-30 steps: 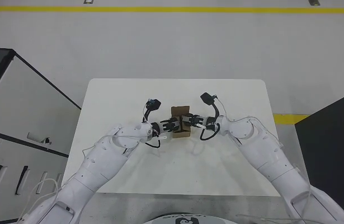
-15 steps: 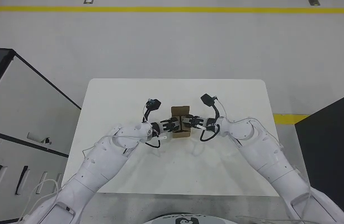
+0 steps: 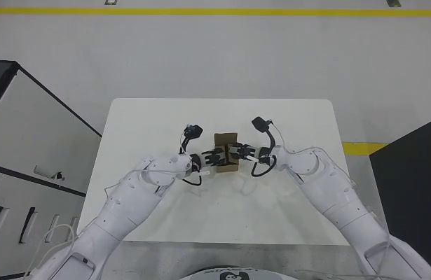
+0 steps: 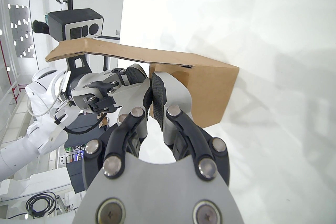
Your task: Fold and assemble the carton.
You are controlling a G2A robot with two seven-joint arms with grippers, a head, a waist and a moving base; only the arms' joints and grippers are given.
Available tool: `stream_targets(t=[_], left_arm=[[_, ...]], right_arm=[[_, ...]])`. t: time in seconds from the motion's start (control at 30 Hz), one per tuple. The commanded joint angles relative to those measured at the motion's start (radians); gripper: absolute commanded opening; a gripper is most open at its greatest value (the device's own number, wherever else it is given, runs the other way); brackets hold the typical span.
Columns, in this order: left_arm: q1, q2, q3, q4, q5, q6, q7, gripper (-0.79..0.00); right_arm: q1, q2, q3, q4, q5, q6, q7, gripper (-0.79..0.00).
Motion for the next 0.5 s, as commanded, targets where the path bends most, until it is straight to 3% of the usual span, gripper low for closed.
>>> stream_targets(t=[0.0,0.47], left_arm=[[0.003,0.0,-0.005,-0.004,-0.002,-0.008,0.007,-0.785],[0.008,-0.005,-0.012,0.005,0.003,-0.012,-0.002,-0.785]], right_arm=[[-0.002,0.0,0.0,0.004,-0.003,0.004,0.003,-0.785],[-0.011,-0.002,0.012,-0.01,-0.005,-0.003,0.003,-0.785]])
